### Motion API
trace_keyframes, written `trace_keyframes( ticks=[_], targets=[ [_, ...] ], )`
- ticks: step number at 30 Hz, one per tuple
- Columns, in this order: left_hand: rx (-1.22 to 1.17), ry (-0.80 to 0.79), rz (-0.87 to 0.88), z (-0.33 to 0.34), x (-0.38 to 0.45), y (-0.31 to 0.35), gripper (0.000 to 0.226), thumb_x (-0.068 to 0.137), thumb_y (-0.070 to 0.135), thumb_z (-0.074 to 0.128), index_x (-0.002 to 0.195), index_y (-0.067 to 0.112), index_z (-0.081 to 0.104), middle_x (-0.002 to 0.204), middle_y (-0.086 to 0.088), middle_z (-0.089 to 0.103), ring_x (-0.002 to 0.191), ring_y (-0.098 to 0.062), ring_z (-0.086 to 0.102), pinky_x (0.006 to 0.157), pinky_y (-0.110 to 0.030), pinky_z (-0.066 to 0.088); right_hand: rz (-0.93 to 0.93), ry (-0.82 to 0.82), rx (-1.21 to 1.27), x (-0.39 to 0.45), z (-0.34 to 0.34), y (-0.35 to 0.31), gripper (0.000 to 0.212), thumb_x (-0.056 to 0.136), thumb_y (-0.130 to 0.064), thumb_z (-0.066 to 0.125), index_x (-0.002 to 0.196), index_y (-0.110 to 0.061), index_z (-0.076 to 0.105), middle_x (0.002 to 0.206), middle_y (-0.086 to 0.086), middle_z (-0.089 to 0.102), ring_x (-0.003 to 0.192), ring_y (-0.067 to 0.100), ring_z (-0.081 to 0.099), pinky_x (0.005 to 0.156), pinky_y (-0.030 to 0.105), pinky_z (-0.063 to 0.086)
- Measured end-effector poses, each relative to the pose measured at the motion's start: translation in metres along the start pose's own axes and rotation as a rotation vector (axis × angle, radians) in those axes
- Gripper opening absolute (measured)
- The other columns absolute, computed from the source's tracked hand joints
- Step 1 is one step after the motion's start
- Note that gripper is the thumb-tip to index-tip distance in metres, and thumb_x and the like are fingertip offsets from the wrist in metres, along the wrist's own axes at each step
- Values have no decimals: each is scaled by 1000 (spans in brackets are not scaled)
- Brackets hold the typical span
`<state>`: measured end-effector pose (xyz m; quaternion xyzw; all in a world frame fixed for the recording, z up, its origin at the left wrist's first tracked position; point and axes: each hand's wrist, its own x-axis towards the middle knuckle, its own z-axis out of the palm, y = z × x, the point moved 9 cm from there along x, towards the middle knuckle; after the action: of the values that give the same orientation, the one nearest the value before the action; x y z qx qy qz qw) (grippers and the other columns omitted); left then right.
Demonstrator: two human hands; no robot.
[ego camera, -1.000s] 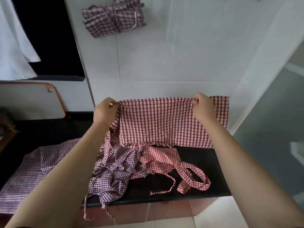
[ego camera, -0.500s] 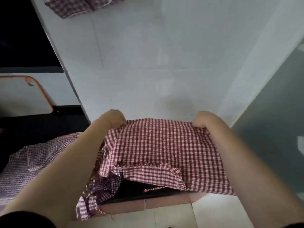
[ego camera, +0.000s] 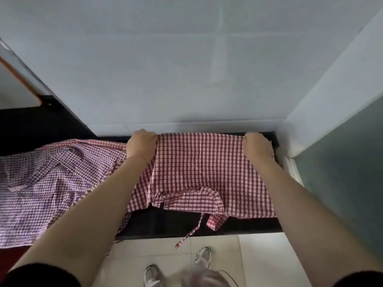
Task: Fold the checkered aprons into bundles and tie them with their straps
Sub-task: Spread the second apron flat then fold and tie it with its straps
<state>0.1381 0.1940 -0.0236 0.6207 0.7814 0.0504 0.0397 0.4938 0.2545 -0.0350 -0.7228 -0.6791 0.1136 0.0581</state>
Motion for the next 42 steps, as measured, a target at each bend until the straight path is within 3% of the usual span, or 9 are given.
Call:
trace_keyframes(
  ticks=[5, 11, 14, 20, 24, 29, 35, 38, 42],
  targets=[
    [-146, 77, -67, -26, 21, 7, 27, 98, 21, 48, 95, 13, 74, 92, -8, 71, 91, -30, 62, 90, -38, 40, -133, 136, 212, 27, -33, -18, 28, 94, -11, 49, 67, -3, 53, 84, 21, 63, 77, 35, 58, 65, 39, 36],
    [95, -1293, -11, 50, -74, 20, 44, 84, 43, 75, 119, 17, 68, 116, -9, 66, 117, -32, 60, 95, -47, 54, 183, -1188, -360, -53, 39, 22, 48, 89, -28, 68, 125, 3, 59, 105, 20, 72, 100, 29, 72, 97, 45, 54],
    [-202, -1377, -108, 51, -93, 31, 44, 91, 51, 65, 121, 19, 64, 106, -3, 68, 106, -24, 64, 90, -45, 56, 222, -1436, -519, -81, 41, 26, 46, 95, -43, 61, 127, -10, 65, 116, 6, 72, 117, 22, 62, 110, 38, 44],
    [-167, -225, -286, 2, -29, -27, 43, 87, 36, 67, 124, 16, 60, 128, -11, 57, 115, -29, 54, 90, -43, 52, -272, -688, -268, -38, 54, -63, 33, 95, -27, 59, 117, -4, 67, 114, 12, 69, 97, 25, 66, 83, 32, 50],
    [6, -536, -373, 54, -60, -63, 100, 73, 49, 82, 150, 18, 27, 146, -15, 40, 135, -35, 41, 107, -53, 38, -284, -902, -114, -82, 93, -99, 52, 89, -41, 69, 131, -13, 58, 129, 5, 59, 114, 23, 57, 86, 31, 43],
    [-138, -272, -313, 44, -60, -89, 61, 82, 39, 71, 132, 17, 44, 127, -9, 56, 114, -28, 55, 99, -47, 44, 20, -1330, -606, -128, 128, -83, 66, 91, -39, 69, 146, -11, 45, 144, 11, 51, 128, 30, 51, 108, 38, 41],
    [-457, -301, -302, 44, -68, -126, 67, 72, 55, 81, 120, 19, 52, 110, 2, 61, 100, -21, 59, 82, -36, 51, -376, -338, -25, -86, 103, -212, 42, 92, -35, 65, 127, -16, 51, 124, 5, 56, 109, 23, 57, 88, 39, 53],
    [-524, -551, -298, 68, -76, -145, 49, 70, 48, 85, 99, 16, 61, 101, -2, 66, 94, -21, 61, 81, -34, 51, -495, -185, -87, -99, 108, -255, 76, 81, -46, 76, 140, -21, 36, 140, 11, 40, 129, 28, 41, 96, 48, 50],
    [-384, -669, -202, 70, -77, -164, 23, 83, 27, 76, 99, 12, 71, 104, -5, 65, 96, -21, 57, 81, -27, 43, -406, -76, -99, -92, 115, -265, 15, 92, -17, 61, 107, -15, 62, 130, 11, 56, 117, 28, 54, 89, 45, 51]
  ],
)
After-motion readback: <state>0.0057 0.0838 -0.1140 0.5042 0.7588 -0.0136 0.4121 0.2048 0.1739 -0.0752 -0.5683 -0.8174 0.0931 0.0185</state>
